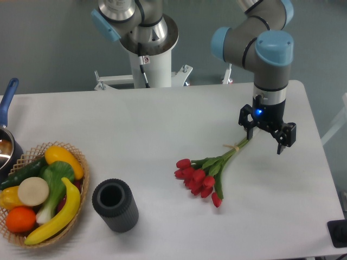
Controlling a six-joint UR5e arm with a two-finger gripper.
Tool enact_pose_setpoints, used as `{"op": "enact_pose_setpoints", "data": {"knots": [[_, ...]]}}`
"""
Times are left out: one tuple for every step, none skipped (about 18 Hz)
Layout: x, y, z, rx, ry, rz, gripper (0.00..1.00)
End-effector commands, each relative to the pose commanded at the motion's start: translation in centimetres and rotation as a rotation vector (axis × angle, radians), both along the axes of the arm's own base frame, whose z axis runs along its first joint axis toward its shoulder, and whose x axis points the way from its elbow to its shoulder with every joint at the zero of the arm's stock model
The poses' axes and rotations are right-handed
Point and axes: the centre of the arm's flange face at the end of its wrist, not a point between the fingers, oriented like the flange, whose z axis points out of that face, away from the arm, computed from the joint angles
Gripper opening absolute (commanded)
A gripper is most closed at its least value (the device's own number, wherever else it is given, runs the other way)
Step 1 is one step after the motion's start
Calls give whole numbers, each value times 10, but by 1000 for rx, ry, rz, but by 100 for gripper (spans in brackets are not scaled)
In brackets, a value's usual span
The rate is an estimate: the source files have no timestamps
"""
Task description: Pick up the flowers from the table
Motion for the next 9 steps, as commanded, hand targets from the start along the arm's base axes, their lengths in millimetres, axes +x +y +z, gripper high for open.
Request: {"op": "enact_pose_setpoints", "data": {"knots": [[0,0,0,1,0,0,100],[0,0,0,1,0,0,100],[1,1,0,2,-4,-2,100],[3,1,-4,0,-20,-1,100],[6,3,-6,1,-27,2,100],[9,4,-8,0,-33,-2,100],[12,4,-13,-4,-43,-3,100],[20,3,-25,-5,-66,-5,100],[22,2,-29,3,-74,-8,100]]}}
